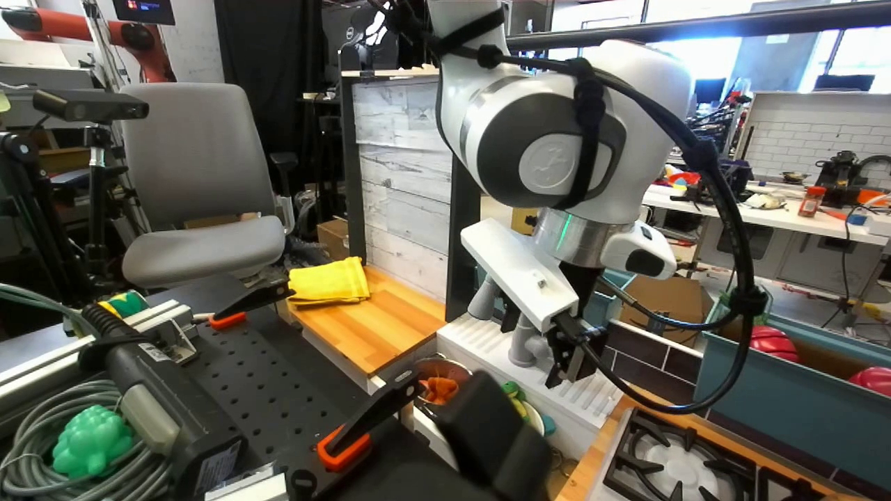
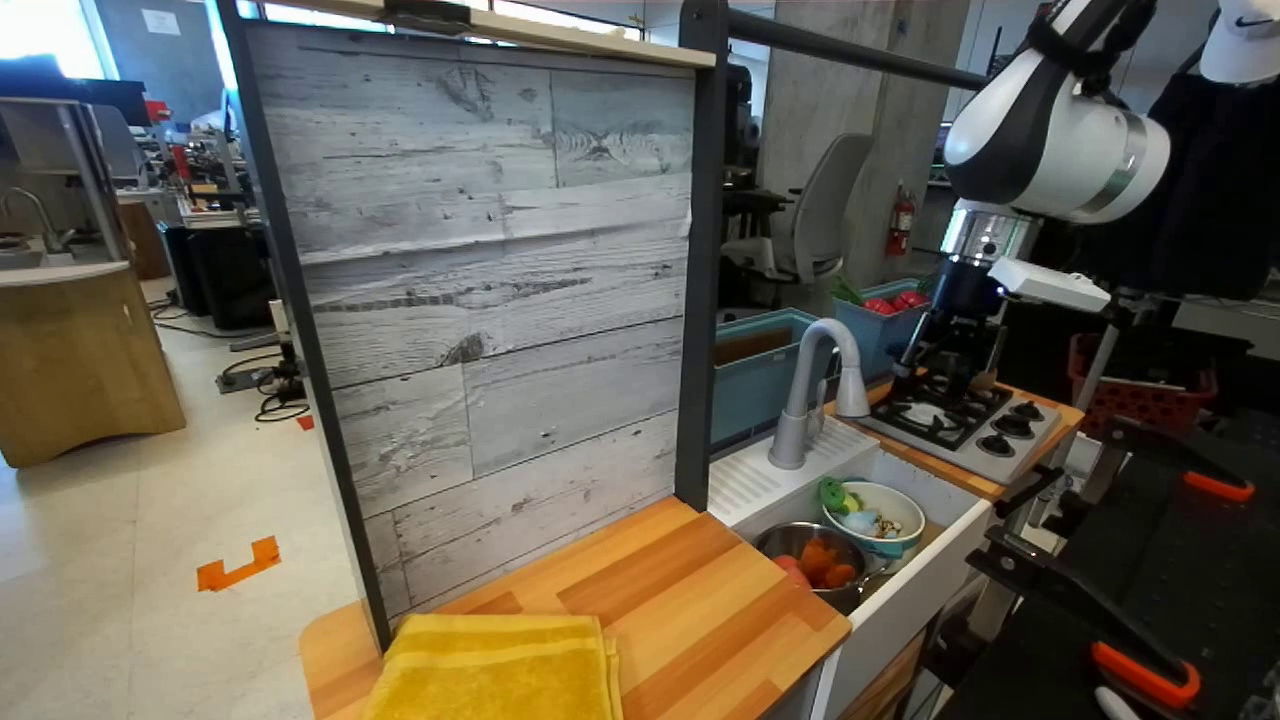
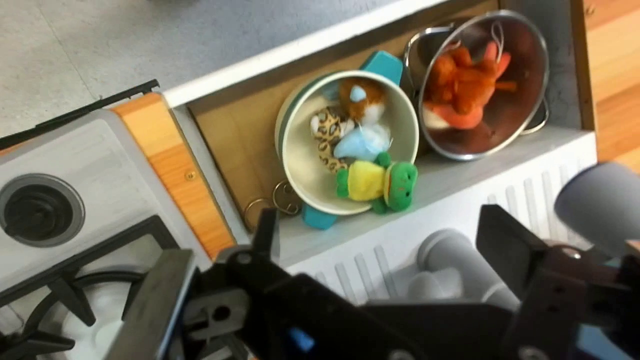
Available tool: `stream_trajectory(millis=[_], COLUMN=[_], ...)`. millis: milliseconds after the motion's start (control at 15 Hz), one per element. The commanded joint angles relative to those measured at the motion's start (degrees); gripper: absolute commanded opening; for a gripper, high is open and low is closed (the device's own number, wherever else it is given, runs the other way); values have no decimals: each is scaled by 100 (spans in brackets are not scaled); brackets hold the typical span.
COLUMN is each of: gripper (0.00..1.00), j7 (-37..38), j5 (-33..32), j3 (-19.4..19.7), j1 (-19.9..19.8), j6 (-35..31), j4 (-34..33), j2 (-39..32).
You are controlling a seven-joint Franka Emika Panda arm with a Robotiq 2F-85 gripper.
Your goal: Pick the objects on the counter and the stove and put them in the pots in the sink, then wipe the counter with the cloth
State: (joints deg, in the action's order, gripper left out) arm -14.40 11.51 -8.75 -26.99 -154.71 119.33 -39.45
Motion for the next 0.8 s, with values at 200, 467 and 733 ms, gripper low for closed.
stream_trajectory(millis=[200,467,733], gripper=[100,100,100], j7=[-1708,-2436,-2231], j5=[272,1153,1128], j3=[-583,-1701,-1653], j1=[-22,-20,318], j6=[-502,-1103,-1041], j4=[2219,2570,2455], j2=[1790,2009,1925])
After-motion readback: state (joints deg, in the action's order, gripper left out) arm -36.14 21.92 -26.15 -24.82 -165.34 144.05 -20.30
